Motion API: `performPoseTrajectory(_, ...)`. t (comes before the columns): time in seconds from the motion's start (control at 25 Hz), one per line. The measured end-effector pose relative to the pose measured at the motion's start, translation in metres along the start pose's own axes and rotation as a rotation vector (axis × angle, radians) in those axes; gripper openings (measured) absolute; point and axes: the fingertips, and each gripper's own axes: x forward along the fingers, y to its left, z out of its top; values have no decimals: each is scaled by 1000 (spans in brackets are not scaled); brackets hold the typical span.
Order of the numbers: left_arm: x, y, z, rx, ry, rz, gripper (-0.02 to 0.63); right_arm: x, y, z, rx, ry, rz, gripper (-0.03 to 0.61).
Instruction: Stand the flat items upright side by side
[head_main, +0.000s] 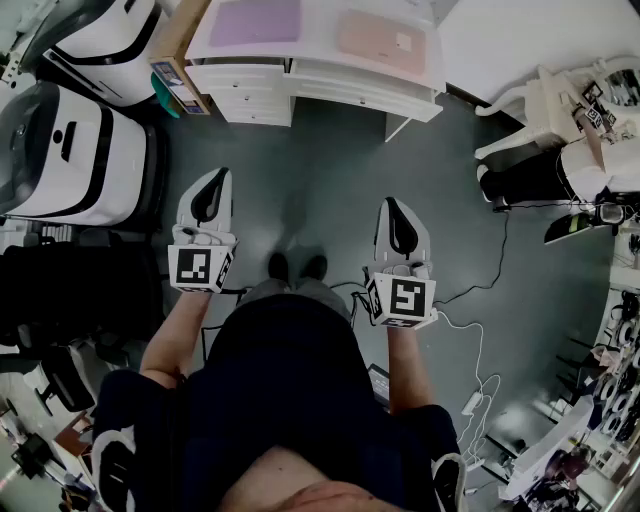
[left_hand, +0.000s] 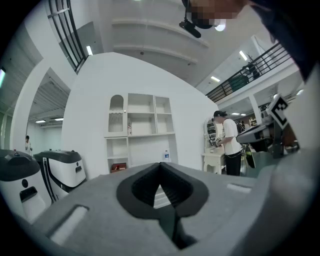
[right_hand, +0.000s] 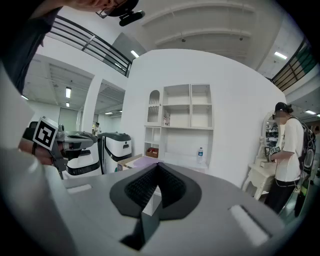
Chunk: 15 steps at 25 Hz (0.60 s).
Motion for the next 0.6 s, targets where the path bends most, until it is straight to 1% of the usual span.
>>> performPoseTrajectory(0.24,6,-1,3,-1,0,-3,3,3,-2,1,-17,0,-1,-3)
performPoseTrajectory(0.6,14,-3,2,2,11,1,3,5,-9,-2,-10,13,-6,-3)
